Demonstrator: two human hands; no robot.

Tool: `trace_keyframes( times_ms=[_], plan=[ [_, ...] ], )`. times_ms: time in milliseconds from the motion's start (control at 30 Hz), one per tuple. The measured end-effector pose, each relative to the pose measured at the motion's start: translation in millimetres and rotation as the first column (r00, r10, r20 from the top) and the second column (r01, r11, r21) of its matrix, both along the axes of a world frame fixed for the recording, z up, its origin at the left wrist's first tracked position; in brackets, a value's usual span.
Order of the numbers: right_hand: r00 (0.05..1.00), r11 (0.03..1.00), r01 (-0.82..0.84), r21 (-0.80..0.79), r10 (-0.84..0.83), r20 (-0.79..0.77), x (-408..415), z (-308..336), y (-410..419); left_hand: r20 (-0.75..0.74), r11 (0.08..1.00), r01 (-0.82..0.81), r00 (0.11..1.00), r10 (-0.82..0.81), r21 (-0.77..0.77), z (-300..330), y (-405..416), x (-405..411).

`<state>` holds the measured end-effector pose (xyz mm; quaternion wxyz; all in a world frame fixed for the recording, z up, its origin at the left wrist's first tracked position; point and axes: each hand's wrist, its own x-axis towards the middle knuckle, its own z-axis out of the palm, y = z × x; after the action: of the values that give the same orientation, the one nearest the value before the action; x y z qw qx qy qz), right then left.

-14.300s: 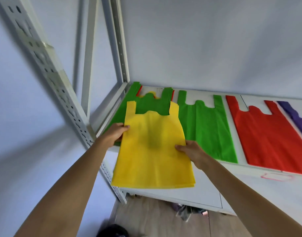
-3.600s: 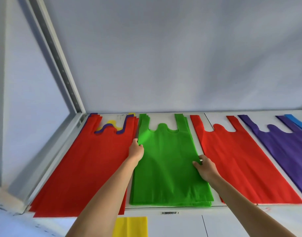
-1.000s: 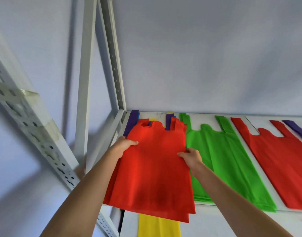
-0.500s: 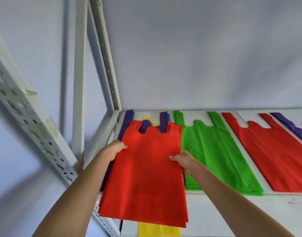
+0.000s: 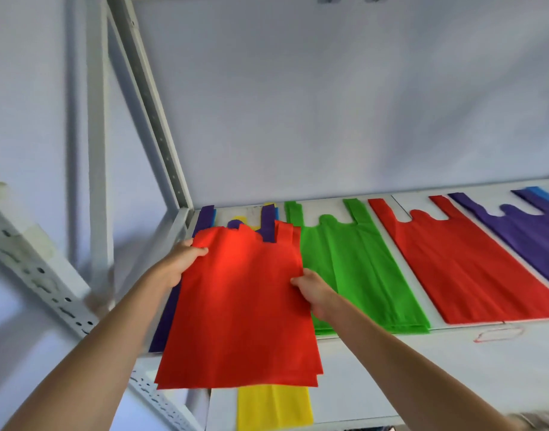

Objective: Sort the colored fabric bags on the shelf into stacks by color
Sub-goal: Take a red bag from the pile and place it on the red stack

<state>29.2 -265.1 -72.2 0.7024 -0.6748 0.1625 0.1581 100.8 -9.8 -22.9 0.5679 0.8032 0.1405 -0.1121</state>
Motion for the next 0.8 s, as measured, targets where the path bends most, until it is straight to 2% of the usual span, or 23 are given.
trace_keyframes(
  times_ms=[100, 200, 267, 433, 500, 567, 700, 800],
  plan=[
    [1.0, 0.995, 0.028, 0.096, -0.029, 0.0, 5, 23, -24, 0.111, 0.996, -0.019, 0.993, 0.029, -0.09, 34, -28, 3],
    [0.989, 0.945, -0.074, 0.318, 0.11, -0.095, 4, 53, -62, 0.187, 0.991, -0.011, 0.982, 0.037, -0.137, 69, -67, 12],
    [0.982, 0.923, -0.127, 0.362, 0.169, -0.086, 3, 72, -101, 0.226, 0.987, -0.018, 0.973, 0.054, -0.157, 88, -103, 18],
    [0.999, 0.909, -0.026, 0.415, 0.037, -0.019, -11, 107, -225, 0.289, 0.978, 0.0, 0.955, 0.062, -0.21, 114, -213, 28],
    [0.998, 0.932, -0.061, 0.358, 0.051, 0.037, -12, 115, -273, 0.292, 0.974, 0.021, 0.955, 0.047, -0.226, 115, -258, 34],
    [0.993, 0.97, -0.107, 0.22, 0.095, 0.065, -4, 120, -320, 0.29, 0.973, 0.035, 0.957, 0.033, -0.226, 113, -304, 42],
    [0.997, 0.998, -0.046, -0.036, 0.048, 0.053, 21, 146, -398, 0.272, 0.986, 0.063, 0.962, -0.019, -0.155, 111, -380, 61],
    [0.981, 0.999, -0.007, -0.044, 0.015, 0.193, 38, 179, -436, 0.336, 0.991, 0.063, 0.942, -0.021, -0.115, 128, -421, 83]
  ],
)
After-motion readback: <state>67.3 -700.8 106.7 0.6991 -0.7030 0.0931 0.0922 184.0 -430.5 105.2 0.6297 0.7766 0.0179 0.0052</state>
